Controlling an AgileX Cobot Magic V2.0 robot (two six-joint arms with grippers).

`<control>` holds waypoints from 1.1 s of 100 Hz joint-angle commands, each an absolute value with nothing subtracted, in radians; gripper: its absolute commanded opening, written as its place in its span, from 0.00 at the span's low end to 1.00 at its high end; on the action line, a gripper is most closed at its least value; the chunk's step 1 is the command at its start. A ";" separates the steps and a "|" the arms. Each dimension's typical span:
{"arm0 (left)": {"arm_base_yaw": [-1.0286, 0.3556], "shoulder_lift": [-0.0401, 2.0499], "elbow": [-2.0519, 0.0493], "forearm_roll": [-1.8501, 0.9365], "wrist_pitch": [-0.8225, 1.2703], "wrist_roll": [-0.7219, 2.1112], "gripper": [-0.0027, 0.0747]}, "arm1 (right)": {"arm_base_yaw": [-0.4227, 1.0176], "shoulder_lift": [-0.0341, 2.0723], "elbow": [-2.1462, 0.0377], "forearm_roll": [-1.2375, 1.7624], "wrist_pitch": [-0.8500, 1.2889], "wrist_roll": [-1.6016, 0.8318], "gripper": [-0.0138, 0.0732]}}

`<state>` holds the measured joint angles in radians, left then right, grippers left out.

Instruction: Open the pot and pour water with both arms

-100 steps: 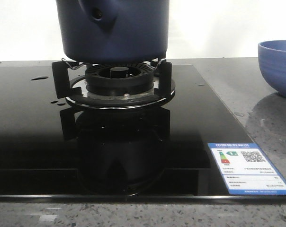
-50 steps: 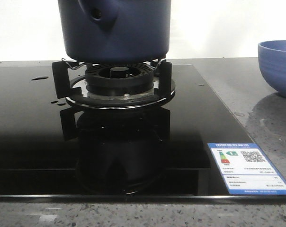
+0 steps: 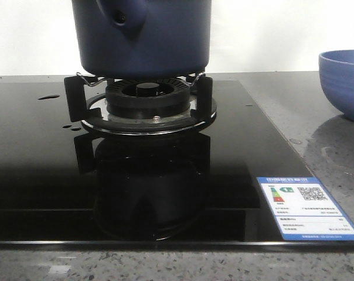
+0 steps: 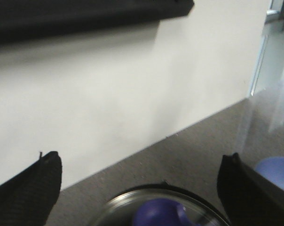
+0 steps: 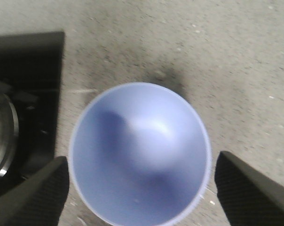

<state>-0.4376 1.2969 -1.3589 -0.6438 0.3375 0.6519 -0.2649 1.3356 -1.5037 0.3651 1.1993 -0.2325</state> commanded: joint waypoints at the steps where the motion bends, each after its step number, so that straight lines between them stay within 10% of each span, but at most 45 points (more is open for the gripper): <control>1: -0.387 1.217 -1.395 -0.656 0.266 0.653 0.81 | -0.269 1.296 -1.532 0.479 1.111 -0.246 0.80; 11: -0.309 1.181 -1.395 -0.656 0.309 0.651 0.63 | -0.267 1.268 -1.507 0.685 1.029 -0.339 0.64; 28: -0.166 1.122 -1.387 -0.656 0.439 0.651 0.00 | -0.239 1.173 -1.362 0.984 0.875 -0.632 0.07; 63: -0.105 0.793 -0.953 -0.728 0.177 0.716 0.01 | -0.182 0.813 -0.827 1.322 0.620 -1.255 0.10; 110: -0.139 0.269 -0.372 -0.787 0.042 0.727 0.01 | -0.182 0.345 -0.332 1.375 0.405 -1.337 0.10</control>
<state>-0.1315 0.3059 -0.3816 -0.7646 0.0876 0.7227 -0.1841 0.3663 -0.3364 1.3300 0.4502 -1.3235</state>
